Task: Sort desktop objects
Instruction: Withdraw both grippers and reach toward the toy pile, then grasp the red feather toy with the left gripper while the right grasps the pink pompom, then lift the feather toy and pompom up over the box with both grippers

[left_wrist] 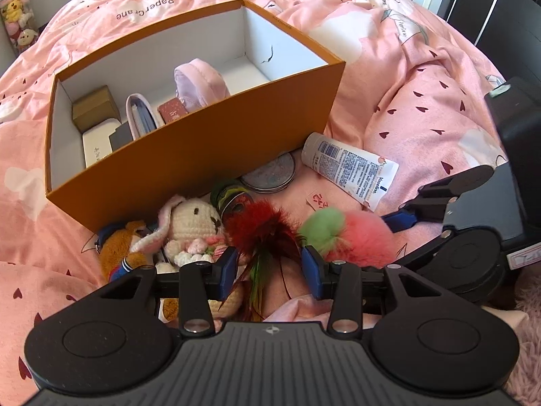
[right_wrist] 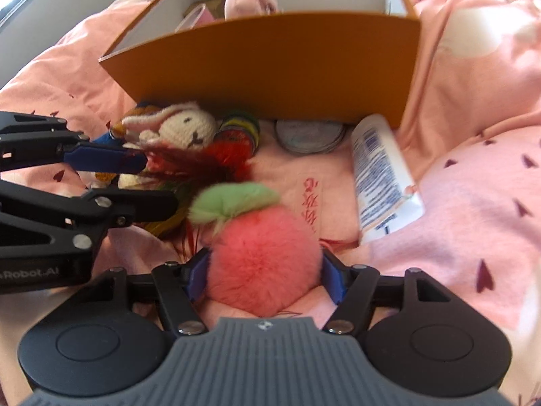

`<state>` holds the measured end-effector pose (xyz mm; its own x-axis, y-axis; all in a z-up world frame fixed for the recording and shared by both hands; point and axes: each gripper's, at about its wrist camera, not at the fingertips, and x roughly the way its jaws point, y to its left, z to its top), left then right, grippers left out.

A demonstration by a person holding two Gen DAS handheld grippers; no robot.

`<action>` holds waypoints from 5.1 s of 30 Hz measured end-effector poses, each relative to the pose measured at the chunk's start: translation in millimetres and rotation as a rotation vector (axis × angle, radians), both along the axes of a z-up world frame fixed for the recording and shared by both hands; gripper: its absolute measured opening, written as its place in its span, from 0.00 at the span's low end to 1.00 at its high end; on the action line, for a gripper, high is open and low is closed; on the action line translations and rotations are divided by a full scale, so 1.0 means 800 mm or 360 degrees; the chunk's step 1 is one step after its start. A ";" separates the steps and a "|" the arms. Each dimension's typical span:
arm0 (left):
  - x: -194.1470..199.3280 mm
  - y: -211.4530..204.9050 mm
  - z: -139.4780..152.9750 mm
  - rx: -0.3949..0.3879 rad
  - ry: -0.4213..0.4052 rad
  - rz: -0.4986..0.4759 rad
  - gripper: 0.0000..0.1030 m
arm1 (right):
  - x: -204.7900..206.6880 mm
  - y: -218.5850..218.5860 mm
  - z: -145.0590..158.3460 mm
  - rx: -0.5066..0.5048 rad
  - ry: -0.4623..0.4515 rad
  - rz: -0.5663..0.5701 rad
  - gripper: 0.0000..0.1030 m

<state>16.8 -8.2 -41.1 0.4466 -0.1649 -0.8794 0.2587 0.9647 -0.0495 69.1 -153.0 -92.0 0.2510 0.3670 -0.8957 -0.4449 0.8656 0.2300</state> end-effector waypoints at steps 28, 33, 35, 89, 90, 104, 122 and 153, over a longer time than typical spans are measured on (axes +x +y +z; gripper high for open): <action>0.015 -0.024 -0.029 0.0142 0.0036 -0.0098 0.30 | 0.000 -0.017 0.010 -0.0184 -0.0250 -0.0221 0.48; 0.010 -0.015 -0.024 0.0074 -0.0008 -0.0058 0.00 | 0.003 -0.022 0.005 -0.0131 -0.0229 -0.0247 0.48; 0.007 -0.009 -0.018 0.0025 -0.0053 -0.0038 0.00 | 0.003 -0.027 0.005 -0.0098 -0.0217 -0.0269 0.48; -0.004 -0.055 -0.021 0.0222 -0.0307 -0.0417 0.65 | 0.008 -0.041 0.008 0.0011 -0.0137 -0.0340 0.48; -0.004 -0.055 -0.021 0.0223 -0.0305 -0.0417 0.65 | 0.008 -0.041 0.008 0.0017 -0.0135 -0.0343 0.48; -0.008 -0.064 -0.027 0.0202 -0.0298 -0.0533 0.63 | 0.007 -0.035 0.020 0.0148 -0.0109 -0.0389 0.50; -0.004 -0.006 0.006 -0.0134 -0.0322 -0.0225 0.05 | 0.019 -0.046 0.027 0.0158 -0.0126 -0.0360 0.36; -0.006 0.013 0.067 -0.0006 -0.0608 -0.0144 0.59 | 0.020 -0.056 0.045 0.0103 -0.0208 -0.0347 0.01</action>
